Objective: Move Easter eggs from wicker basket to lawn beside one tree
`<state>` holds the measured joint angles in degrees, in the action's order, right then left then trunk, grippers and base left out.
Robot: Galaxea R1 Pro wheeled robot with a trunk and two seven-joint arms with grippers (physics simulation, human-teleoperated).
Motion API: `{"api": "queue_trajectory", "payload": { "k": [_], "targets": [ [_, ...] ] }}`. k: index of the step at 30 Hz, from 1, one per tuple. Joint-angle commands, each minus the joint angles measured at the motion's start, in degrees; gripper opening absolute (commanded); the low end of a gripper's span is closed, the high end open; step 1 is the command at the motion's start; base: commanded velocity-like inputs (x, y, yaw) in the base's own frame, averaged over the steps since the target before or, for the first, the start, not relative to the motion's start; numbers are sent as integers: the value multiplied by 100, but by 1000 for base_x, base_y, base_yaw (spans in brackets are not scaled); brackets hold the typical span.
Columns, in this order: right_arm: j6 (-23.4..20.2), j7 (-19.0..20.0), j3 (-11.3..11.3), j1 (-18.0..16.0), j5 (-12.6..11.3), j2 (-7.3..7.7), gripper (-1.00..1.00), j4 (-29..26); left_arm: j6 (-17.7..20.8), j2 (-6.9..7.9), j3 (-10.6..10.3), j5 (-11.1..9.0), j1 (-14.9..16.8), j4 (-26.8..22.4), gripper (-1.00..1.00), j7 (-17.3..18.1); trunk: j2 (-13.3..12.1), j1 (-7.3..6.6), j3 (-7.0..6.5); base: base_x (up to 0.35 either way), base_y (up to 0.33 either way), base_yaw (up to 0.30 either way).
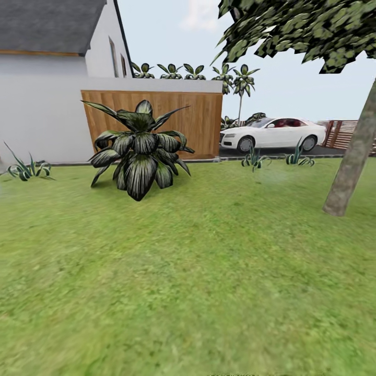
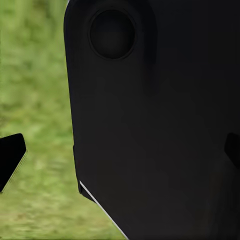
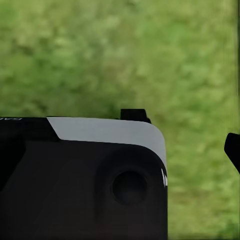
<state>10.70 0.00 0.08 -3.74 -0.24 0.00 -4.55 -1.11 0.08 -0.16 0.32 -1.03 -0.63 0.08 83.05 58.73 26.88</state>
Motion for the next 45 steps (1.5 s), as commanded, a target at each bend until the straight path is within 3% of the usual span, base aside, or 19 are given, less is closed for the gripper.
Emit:
{"api": "queue_trajectory", "payload": {
  "k": [1, 45],
  "targets": [
    [20, 0, 1, -4, -3, 0, 100, 7, -12, 1, -2, 3, -3, -7, 100, 1, 2, 0, 4, 0, 0, -283],
    [13, 0, -6, -5, -40, 6, 100, 15, -12, 1, -2, 3, -3, -7, 100, 1, 2, 0, 35, 0, 0, -278]
  ]
}}
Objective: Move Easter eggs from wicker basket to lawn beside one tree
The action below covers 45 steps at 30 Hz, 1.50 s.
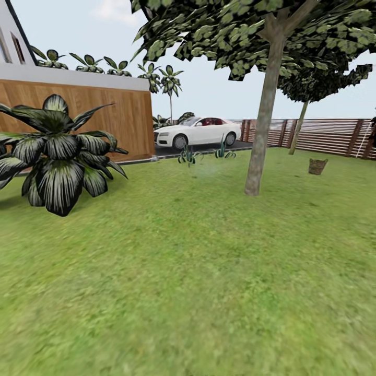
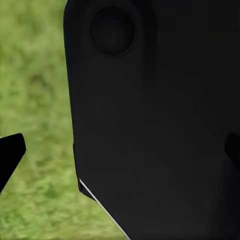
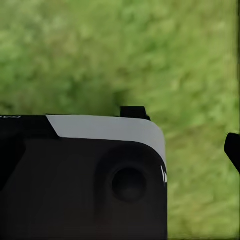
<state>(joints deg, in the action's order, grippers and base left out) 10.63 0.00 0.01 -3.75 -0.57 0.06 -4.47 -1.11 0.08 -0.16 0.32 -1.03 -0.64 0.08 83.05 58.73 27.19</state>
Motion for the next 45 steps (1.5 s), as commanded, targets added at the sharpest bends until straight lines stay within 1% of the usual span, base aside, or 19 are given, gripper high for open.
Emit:
{"api": "queue_trajectory", "payload": {
  "k": [1, 9, 45],
  "targets": [
    [19, 0, 0, -4, -12, 0, 100, 12, -12, 1, -2, 3, -2, -7, 100, 1, 3, 0, 11, 0, 0, -213],
    [18, 0, -1, -5, -21, -2, 100, 84, -12, 1, -2, 3, -2, -7, 100, 1, 3, 0, 65, 0, 0, -203],
    [18, 0, -1, -4, -13, 2, 100, 87, -12, 1, -2, 3, -2, -7, 100, 1, 3, 0, 309, 0, 0, -201]
  ]
}}
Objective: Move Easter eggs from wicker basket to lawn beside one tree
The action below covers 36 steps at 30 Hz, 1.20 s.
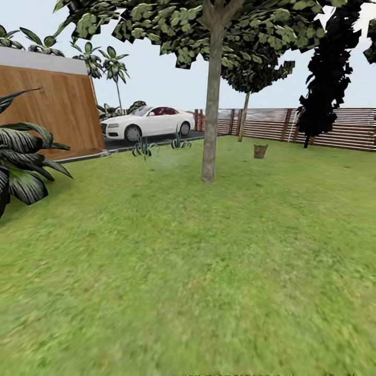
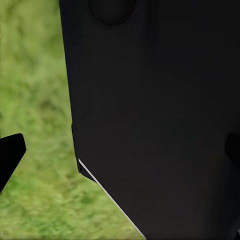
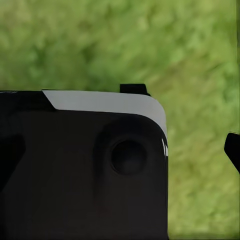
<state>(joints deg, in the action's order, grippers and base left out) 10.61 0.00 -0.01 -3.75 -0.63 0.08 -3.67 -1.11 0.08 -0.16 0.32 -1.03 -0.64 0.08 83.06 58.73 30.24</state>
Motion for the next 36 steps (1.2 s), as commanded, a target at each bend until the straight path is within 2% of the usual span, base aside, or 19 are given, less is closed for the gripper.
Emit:
{"api": "queue_trajectory", "payload": {
  "k": [1, 36],
  "targets": [
    [20, 0, 1, -3, -7, 0, 100, 6, -12, 1, -2, 3, -3, -5, 100, 1, 2, 0, 11, 0, 0, -209],
    [-50, -18, -42, -8, -4, 18, 100, -36, -7, -45, 8, -9, -3, -6, 100, 1, 2, 0, 237, 0, 0, -212]
  ]
}}
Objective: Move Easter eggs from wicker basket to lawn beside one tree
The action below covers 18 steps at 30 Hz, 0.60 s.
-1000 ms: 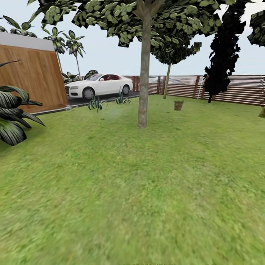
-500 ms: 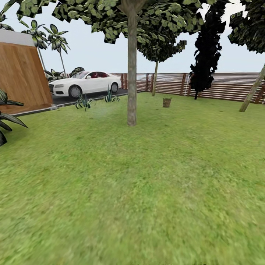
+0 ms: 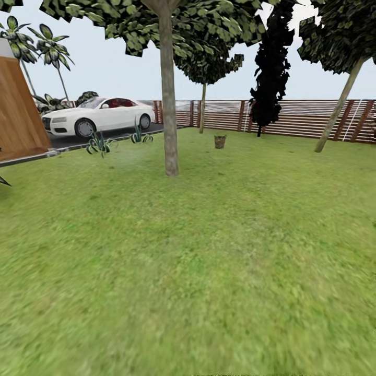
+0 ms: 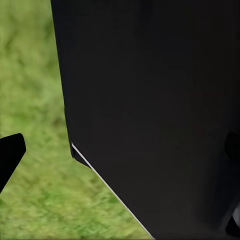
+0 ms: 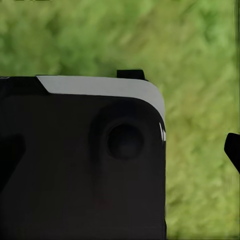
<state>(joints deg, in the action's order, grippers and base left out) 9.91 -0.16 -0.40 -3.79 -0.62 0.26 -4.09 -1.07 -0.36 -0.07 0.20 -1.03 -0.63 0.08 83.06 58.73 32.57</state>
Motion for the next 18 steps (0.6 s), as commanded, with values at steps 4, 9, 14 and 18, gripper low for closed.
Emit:
{"api": "queue_trajectory", "payload": {
  "k": [4, 9, 14, 18],
  "targets": [
    [42, -26, 58, -6, 62, 38, 100, -11, -11, 4, 15, -30, -3, -7, 100, 1, 2, 0, 13, 0, 0, -88],
    [74, -4, 49, -6, 35, 72, 100, 189, -15, -23, 16, -29, -3, -15, 100, 1, 2, 0, 13, 0, 0, 0],
    [90, 28, 49, -5, 18, 189, 100, 361, -16, -60, 16, -29, -3, -24, 100, 1, 2, 0, 13, 0, 0, -57],
    [97, 33, 46, -3, -12, 201, 100, 365, -16, -60, 16, -29, -3, -25, 100, 1, 2, 0, 13, 0, 0, -242]
  ]
}}
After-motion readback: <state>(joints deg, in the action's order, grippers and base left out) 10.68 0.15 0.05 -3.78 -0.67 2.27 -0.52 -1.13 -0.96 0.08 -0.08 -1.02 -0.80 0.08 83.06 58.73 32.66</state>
